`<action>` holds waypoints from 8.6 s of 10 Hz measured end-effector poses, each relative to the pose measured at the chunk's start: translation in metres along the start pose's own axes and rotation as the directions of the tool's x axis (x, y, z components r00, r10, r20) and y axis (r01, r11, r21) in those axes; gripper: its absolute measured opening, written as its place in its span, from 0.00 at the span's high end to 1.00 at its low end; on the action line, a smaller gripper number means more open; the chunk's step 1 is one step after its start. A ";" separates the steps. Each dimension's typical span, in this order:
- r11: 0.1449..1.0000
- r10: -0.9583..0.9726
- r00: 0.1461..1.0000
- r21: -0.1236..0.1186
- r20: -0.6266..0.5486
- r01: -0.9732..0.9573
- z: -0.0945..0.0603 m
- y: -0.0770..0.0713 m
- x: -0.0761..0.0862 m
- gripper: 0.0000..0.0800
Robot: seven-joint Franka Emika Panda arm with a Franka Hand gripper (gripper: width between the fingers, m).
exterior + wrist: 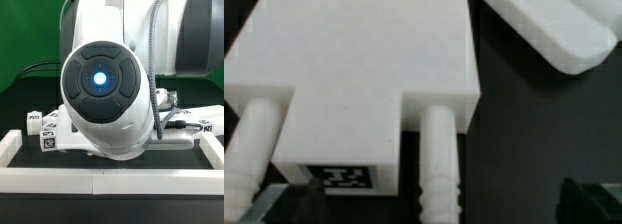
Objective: Assemble chair
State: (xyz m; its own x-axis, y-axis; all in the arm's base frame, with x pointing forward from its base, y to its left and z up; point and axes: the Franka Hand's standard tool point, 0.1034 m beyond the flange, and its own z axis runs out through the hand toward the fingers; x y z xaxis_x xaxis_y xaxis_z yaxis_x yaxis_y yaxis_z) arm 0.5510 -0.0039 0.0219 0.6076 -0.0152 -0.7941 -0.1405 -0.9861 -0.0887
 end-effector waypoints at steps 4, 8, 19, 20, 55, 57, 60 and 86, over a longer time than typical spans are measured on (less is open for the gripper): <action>0.998 0.058 0.998 0.022 0.013 -0.059 0.008 0.008 0.007 0.19; 0.996 0.089 0.995 0.021 0.034 -0.089 0.016 0.008 0.008 0.34; 0.999 0.039 0.988 0.031 -0.147 -0.035 -0.052 0.000 -0.059 0.86; 0.999 0.033 0.972 0.033 -0.231 -0.026 -0.069 -0.004 -0.074 0.86; 0.998 -0.008 0.814 -0.049 -0.581 -0.025 -0.106 -0.086 -0.020 0.19; 0.997 -0.002 0.897 -0.065 -0.442 -0.030 -0.099 -0.085 -0.020 0.19; 0.997 -0.015 0.897 -0.070 -0.443 -0.018 -0.093 -0.065 -0.001 0.19; 0.993 -0.105 0.754 -0.106 -0.648 0.048 -0.063 -0.046 -0.022 0.78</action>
Offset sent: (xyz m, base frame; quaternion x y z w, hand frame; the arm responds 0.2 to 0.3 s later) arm 0.0063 0.0046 -0.0213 0.0135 -0.0035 0.0176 0.9997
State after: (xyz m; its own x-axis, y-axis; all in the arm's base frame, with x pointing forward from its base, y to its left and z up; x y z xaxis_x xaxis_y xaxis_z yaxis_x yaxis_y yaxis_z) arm 0.5929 0.0319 0.0812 0.9797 -0.0151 -0.2000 -0.0281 -0.9977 -0.0624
